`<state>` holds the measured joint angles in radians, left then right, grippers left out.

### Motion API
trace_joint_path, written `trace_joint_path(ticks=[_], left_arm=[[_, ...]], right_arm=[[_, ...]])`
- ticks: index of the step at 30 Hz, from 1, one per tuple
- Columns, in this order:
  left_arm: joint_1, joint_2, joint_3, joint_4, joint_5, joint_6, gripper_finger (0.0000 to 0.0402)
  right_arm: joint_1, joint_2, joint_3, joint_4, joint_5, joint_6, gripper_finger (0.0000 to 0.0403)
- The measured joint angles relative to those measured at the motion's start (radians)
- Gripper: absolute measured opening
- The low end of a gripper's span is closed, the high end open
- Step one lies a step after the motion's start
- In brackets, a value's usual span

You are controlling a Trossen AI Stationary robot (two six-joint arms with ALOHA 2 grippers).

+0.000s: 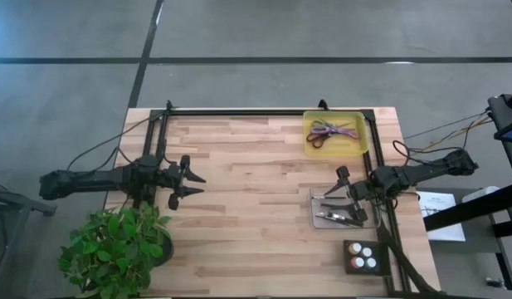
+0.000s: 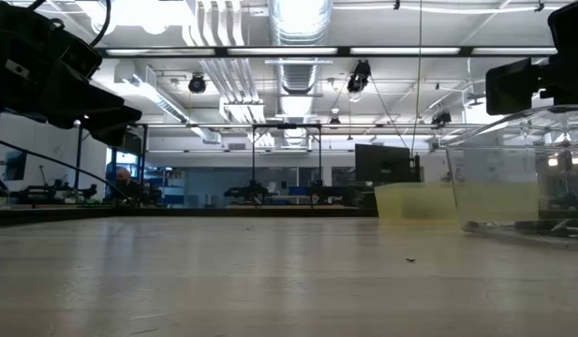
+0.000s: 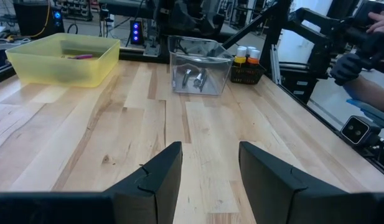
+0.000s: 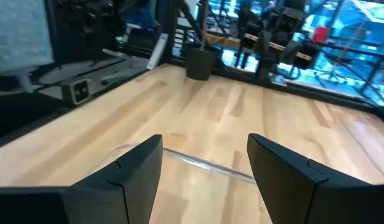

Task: Pick & Place Paint Supplies
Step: Return to Home Position

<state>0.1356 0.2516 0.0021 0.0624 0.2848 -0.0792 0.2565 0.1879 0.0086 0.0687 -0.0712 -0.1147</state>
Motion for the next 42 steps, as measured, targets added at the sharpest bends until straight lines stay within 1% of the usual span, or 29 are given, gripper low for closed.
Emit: trace_joint_path(ticks=[4, 7, 12, 20, 42], left_arm=[[0.000, 0.000, 0.000, 0.000, 0.000, 0.000, 0.0165], [0.000, 0.000, 0.000, 0.000, 0.000, 0.000, 0.0165], [0.000, 0.000, 0.000, 0.000, 0.000, 0.000, 0.0165], [0.000, 0.000, 0.000, 0.000, 0.000, 0.000, 0.0165], [0.001, 0.000, 0.000, 0.000, 0.000, 0.000, 0.0165]], right_arm=[[0.000, -0.047, 0.000, -0.054, 0.053, -0.032, 0.0234], [0.000, -0.069, 0.000, -0.059, 0.072, -0.057, 0.0234], [0.000, -0.070, 0.000, -0.059, 0.073, -0.043, 0.0234], [0.000, -0.067, 0.000, -0.060, 0.073, 0.034, 0.0234], [0.000, -0.067, 0.000, -0.060, 0.073, 0.034, 0.0234]])
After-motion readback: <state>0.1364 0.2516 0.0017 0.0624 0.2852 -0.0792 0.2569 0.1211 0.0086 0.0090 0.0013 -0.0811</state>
